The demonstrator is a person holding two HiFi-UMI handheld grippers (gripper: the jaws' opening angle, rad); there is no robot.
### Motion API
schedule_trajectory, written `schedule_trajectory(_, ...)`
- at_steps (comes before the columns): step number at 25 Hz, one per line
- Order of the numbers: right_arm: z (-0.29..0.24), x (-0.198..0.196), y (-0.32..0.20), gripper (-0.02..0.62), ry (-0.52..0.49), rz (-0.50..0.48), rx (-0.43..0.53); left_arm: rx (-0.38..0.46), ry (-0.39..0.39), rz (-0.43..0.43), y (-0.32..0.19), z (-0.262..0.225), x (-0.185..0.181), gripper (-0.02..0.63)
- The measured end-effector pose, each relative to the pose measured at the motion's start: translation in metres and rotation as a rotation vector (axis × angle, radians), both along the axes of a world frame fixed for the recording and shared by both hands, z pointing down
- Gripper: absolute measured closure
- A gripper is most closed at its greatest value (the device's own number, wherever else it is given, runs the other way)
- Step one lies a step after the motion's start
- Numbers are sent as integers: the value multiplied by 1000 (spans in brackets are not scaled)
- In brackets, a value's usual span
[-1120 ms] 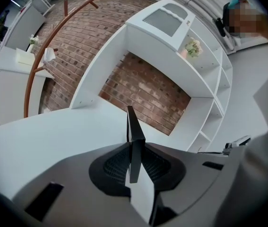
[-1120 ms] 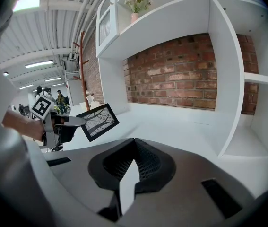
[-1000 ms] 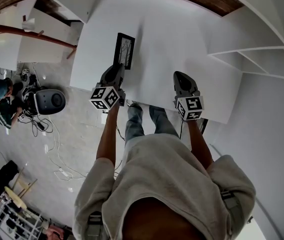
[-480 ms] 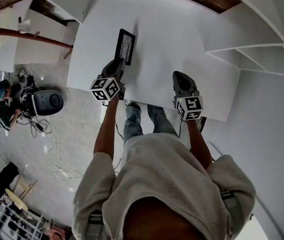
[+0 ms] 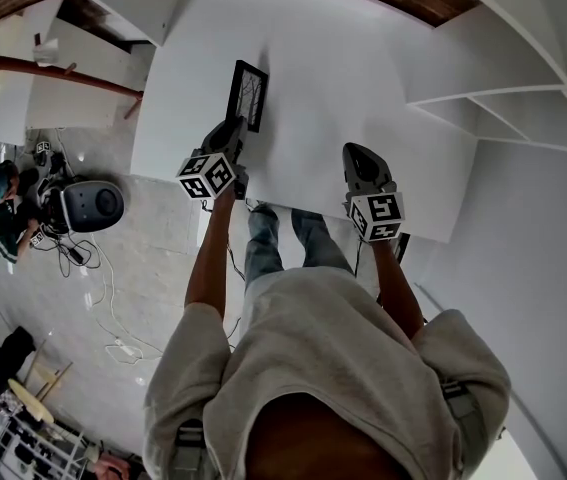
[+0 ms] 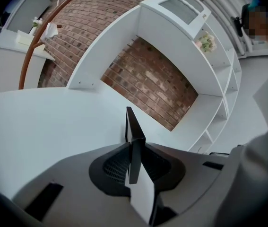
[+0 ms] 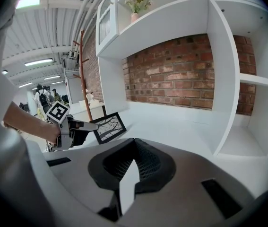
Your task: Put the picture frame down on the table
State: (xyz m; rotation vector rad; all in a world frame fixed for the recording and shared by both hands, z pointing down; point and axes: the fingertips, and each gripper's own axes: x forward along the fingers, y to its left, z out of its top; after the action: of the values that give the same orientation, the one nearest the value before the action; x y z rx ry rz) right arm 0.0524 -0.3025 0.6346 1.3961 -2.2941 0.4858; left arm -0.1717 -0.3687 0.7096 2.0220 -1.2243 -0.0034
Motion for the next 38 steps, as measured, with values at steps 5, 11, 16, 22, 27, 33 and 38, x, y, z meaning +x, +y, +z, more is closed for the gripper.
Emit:
schedule_trajectory(5,0,-1,1,571,6,-6,-2,-32,71,-29,1,8,-4,526)
schedule_trajectory(11,1,-4,4,571,10,-16,2,-50,51,-46,4,18,-9,460)
schedule_trajectory(16,2,-4,5,571,10,-17,3,-53,-66,-36,3,25,-12,329)
schedule_trajectory(22,1,-7,7,571,13,-17,-2,-47,-308,27,5,31,-19,264)
schedule_trajectory(27,2,-8,7,571,11,-20,-4,-52,-481,104,11,41,-20,259)
schedule_trajectory(33,2,-9,7,571,10,-23,-6,-73,-607,171,18,51,-25,252)
schedule_trajectory(38,4,-12,5,571,6,-27,-8,-69,-652,252,20,50,-24,245)
